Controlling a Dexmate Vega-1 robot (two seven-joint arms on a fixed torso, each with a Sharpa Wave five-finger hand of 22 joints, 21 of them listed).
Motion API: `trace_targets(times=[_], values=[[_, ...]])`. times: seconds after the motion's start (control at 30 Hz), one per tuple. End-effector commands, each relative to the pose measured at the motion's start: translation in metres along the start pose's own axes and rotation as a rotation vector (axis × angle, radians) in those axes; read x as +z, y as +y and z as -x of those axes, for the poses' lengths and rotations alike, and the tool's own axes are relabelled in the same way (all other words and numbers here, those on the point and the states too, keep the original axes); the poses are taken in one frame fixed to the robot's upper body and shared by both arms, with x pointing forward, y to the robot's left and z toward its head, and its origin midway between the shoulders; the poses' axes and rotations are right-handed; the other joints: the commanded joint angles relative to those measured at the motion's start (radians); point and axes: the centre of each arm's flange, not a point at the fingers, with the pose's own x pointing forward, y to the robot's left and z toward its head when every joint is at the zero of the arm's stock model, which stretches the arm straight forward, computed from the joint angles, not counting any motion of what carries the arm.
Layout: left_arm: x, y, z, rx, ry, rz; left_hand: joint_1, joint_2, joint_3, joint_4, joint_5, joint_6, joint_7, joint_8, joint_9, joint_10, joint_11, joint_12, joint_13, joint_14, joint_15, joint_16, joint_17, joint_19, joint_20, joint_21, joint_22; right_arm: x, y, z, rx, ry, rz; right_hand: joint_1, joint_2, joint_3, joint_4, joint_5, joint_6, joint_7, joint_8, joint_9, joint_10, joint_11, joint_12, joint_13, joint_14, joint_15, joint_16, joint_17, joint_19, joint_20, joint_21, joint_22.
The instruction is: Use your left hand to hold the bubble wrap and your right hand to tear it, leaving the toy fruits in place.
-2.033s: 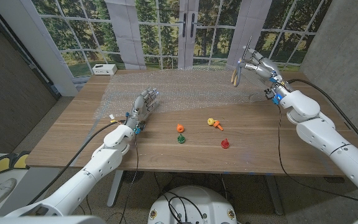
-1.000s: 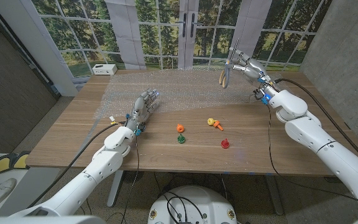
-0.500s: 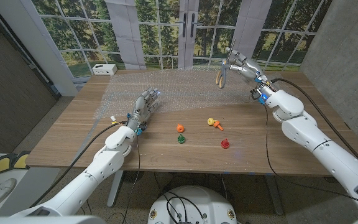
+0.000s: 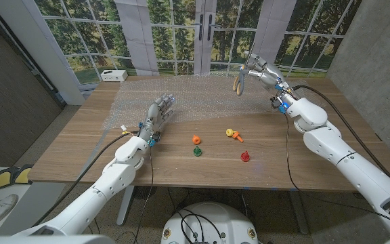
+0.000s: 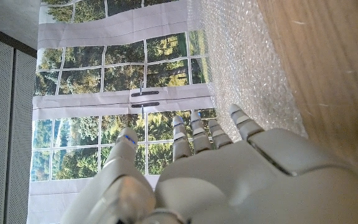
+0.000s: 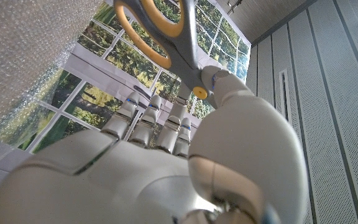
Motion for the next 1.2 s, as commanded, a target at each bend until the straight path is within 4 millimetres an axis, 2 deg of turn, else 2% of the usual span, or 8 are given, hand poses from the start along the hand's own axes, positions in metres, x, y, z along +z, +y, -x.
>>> trace_targets(times=[0.03,0.2,0.27,0.63,0.73,0.77,0.93,1.2], values=[[0.01,-0.007,-0.004,-0.051,-0.028,-0.02,-0.005,0.005,-0.001,0.001,0.003,0.006,-0.007,-0.001,0.002,-0.035,0.009,-0.011,0.002,-0.022,0.0,-0.002,0.002,-0.012,0.003,-0.004,0.003,0.001,0.008,-0.005,-0.011,-0.011,-0.015,0.013,0.005,0.003,0.003,0.009,0.008,-0.002,0.003,0.003,0.026,-0.023,0.127,0.082,-0.006,-0.158,-0.002,0.002,0.003,0.024,0.002,0.004],[0.015,-0.01,-0.005,-0.066,-0.045,-0.033,-0.002,0.01,0.002,0.0,0.004,0.025,-0.013,0.005,0.003,-0.057,0.004,-0.014,0.002,-0.038,0.0,-0.002,0.002,-0.02,0.002,-0.005,0.003,0.002,0.011,-0.007,-0.031,-0.026,-0.025,0.015,0.006,0.003,0.004,0.011,0.009,-0.003,0.002,0.003,0.023,-0.029,0.129,0.079,-0.011,-0.161,-0.004,0.0,-0.016,0.05,-0.004,0.004],[0.017,-0.01,-0.005,-0.068,-0.053,-0.043,0.003,0.01,0.003,-0.002,0.005,0.04,-0.026,0.009,0.003,-0.062,0.004,-0.014,0.002,-0.043,-0.001,-0.001,0.002,-0.022,0.002,-0.005,0.002,0.001,0.013,-0.008,-0.027,-0.023,-0.029,0.015,0.006,0.003,0.003,0.011,0.008,-0.003,0.002,0.003,0.024,-0.028,0.128,0.077,-0.011,-0.161,-0.004,-0.001,-0.019,0.05,-0.005,0.004],[0.019,-0.009,-0.004,-0.062,-0.073,-0.067,0.036,0.02,0.018,-0.017,0.009,0.089,-0.057,0.022,0.004,-0.077,-0.005,-0.01,0.002,-0.056,-0.002,0.002,0.001,-0.029,-0.001,-0.005,0.001,-0.005,0.022,-0.012,0.008,0.01,-0.061,0.015,0.006,-0.001,0.005,0.011,0.008,-0.004,0.001,0.002,0.025,-0.031,0.132,0.076,-0.011,-0.16,-0.002,-0.002,-0.023,0.052,-0.002,0.004],[0.02,-0.009,-0.004,-0.059,-0.077,-0.096,0.069,0.009,0.025,-0.034,0.01,0.11,-0.079,0.029,0.004,-0.084,-0.009,-0.008,0.002,-0.065,-0.005,0.003,0.001,-0.036,0.0,-0.006,0.0,-0.005,0.023,-0.013,0.013,0.014,-0.075,0.015,0.006,-0.002,0.005,0.011,0.008,-0.003,0.001,0.002,0.024,-0.031,0.134,0.076,-0.009,-0.159,-0.001,-0.003,-0.023,0.052,-0.001,0.004],[0.02,-0.009,-0.004,-0.057,-0.081,-0.099,0.081,0.006,0.028,-0.038,0.01,0.111,-0.082,0.029,0.004,-0.088,-0.019,-0.008,0.002,-0.067,-0.005,0.003,0.001,-0.036,0.002,-0.005,0.0,-0.006,0.023,-0.013,0.018,0.015,-0.076,0.014,0.007,-0.003,0.006,0.011,0.008,-0.003,0.001,0.002,0.023,-0.029,0.134,0.075,-0.009,-0.159,0.0,-0.002,-0.021,0.051,-0.001,0.004],[0.025,-0.01,-0.004,-0.048,-0.086,-0.156,0.136,-0.006,0.039,-0.045,0.009,0.127,-0.109,0.033,0.004,-0.104,-0.028,-0.008,0.002,-0.075,-0.006,0.004,0.001,-0.044,0.009,-0.007,-0.001,-0.008,0.024,-0.014,0.024,0.023,-0.083,0.014,0.008,-0.003,0.007,0.012,0.008,-0.003,0.002,0.002,0.025,-0.03,0.135,0.073,-0.007,-0.158,0.001,-0.003,-0.021,0.051,0.0,0.004],[0.032,-0.015,-0.004,-0.052,-0.079,-0.231,0.217,-0.038,0.045,-0.047,0.019,0.172,-0.12,0.047,0.006,-0.122,-0.03,-0.005,0.003,-0.087,-0.004,0.005,0.002,-0.039,0.016,-0.004,-0.002,-0.012,0.026,-0.015,0.034,0.038,-0.095,0.014,0.008,-0.002,0.006,0.014,0.008,-0.005,0.002,0.003,0.024,-0.028,0.139,0.074,-0.005,-0.159,0.002,-0.004,-0.022,0.05,0.0,0.004]])
